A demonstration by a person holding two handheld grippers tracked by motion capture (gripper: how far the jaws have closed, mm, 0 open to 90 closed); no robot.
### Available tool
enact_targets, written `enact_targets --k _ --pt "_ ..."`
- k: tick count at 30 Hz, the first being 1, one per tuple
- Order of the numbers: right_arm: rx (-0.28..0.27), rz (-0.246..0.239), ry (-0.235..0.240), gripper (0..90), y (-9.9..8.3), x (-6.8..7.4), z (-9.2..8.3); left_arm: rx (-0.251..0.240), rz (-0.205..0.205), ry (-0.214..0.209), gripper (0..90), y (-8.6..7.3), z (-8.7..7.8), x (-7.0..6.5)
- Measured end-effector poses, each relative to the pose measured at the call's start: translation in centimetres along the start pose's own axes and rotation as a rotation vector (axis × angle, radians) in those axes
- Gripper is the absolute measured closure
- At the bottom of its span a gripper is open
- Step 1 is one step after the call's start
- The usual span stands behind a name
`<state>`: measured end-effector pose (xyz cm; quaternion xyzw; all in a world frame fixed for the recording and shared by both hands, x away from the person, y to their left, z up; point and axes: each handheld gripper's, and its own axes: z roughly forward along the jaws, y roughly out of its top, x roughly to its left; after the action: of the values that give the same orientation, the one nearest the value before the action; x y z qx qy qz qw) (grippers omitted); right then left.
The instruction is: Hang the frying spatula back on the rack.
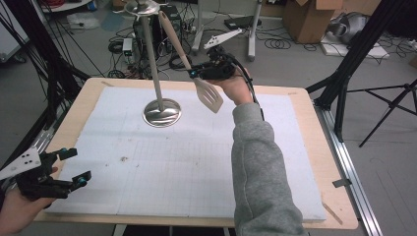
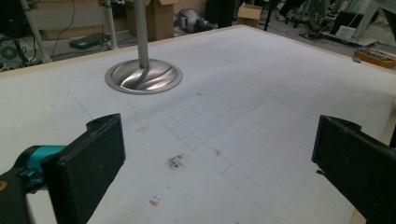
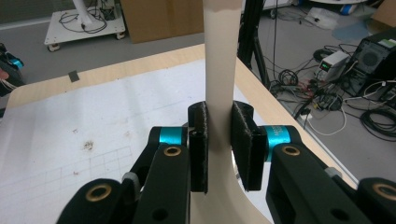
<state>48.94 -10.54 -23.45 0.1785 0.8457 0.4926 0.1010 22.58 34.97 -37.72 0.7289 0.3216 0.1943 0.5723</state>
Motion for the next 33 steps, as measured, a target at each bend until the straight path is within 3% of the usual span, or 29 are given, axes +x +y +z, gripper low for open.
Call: enact_targets --k 26,33 --pt "-0.005 0.02 -0.002 77.4 -0.3 -0.1 1.8 -0.015 -0.005 0.018 3.2 -0.1 -0.6 0.1" --pt "-0.013 0.024 0.0 77.0 -0.3 -0.1 2.4 0.002 -0.006 0.016 3.2 -0.3 -0.5 0.1"
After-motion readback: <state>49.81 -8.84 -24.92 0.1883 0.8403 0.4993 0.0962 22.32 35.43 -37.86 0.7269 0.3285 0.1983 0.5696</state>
